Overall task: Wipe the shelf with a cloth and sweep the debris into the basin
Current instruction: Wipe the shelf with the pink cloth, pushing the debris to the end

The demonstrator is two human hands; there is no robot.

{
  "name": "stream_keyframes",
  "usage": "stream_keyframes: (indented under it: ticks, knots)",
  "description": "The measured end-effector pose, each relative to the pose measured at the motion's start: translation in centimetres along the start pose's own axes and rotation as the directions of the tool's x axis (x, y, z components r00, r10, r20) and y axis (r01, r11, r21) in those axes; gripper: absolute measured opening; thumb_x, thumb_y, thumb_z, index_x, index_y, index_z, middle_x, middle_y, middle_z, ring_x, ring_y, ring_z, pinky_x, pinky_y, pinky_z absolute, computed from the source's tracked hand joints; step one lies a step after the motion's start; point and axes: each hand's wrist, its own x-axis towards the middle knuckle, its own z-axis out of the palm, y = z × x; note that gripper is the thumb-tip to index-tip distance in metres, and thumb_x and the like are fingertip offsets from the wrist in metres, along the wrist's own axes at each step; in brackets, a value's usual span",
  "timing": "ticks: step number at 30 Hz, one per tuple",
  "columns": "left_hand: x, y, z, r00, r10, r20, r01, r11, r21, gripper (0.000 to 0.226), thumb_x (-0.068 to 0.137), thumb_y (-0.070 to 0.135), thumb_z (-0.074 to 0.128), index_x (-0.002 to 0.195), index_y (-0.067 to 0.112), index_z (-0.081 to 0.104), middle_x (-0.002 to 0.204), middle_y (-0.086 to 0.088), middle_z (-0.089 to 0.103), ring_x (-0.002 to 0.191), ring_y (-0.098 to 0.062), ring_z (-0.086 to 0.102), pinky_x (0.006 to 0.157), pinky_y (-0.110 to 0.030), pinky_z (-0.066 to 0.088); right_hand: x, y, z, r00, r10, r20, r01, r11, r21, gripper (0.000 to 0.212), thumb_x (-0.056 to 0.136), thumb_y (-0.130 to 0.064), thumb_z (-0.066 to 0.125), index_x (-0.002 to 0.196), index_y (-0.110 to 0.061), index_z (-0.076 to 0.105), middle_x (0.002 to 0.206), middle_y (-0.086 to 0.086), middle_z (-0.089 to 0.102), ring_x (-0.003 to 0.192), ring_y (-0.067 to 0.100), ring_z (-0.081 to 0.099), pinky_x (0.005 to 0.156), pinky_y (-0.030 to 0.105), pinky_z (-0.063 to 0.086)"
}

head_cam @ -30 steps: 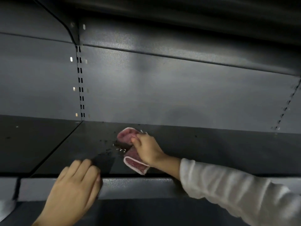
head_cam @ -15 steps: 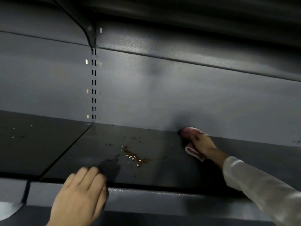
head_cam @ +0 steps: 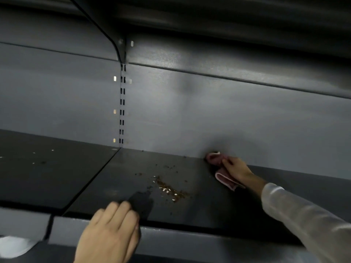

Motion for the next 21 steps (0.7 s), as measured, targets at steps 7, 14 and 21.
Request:
stream_keyframes:
  ticks: [7, 14, 21]
  knots:
    - [0.1, -0.2, -0.2, 0.999, 0.026, 0.034, -0.026, 1.0, 0.012, 0.007, 0.071, 0.02, 0.042, 0.076, 0.017, 0.037, 0.062, -0.012, 0.062, 0.068, -0.026, 0.032, 0.057, -0.034, 0.022, -1.1, -7.9, 5.2, 0.92, -0.357, 0.16, 0.346, 0.933, 0.095, 0.029, 0.095, -0.014, 0.04, 0.105, 0.001, 0.063, 0.113, 0.023, 0.066, 0.104, 0.033, 0.061, 0.086, 0.035, 0.043]
    - [-0.2, -1.6, -1.1, 0.998, -0.005, 0.063, 0.005, 1.0, -0.009, 0.029, 0.095, 0.026, 0.023, 0.077, 0.014, 0.042, 0.063, -0.01, 0.055, 0.068, -0.022, 0.032, 0.058, -0.032, 0.025, -1.9, -9.0, 4.2, 0.857, -0.455, 0.242, 0.363, 0.867, 0.342, 0.018, 0.094, -0.026, 0.045, 0.086, -0.029, 0.06, 0.071, -0.003, 0.066, 0.055, 0.001, 0.062, 0.055, 0.015, 0.048]
    - [-0.2, -2.9, -1.0, 0.999, -0.038, 0.029, 0.038, 0.999, -0.006, 0.009, 0.083, 0.019, 0.037, 0.075, 0.017, 0.036, 0.057, -0.011, 0.054, 0.066, -0.022, 0.031, 0.056, -0.031, 0.026, 2.9, -9.3, 7.0, 0.877, -0.424, 0.224, 0.386, 0.902, 0.194, 0.026, 0.094, -0.023, 0.045, 0.092, -0.004, 0.063, 0.081, 0.006, 0.061, 0.076, 0.018, 0.057, 0.073, 0.035, 0.045]
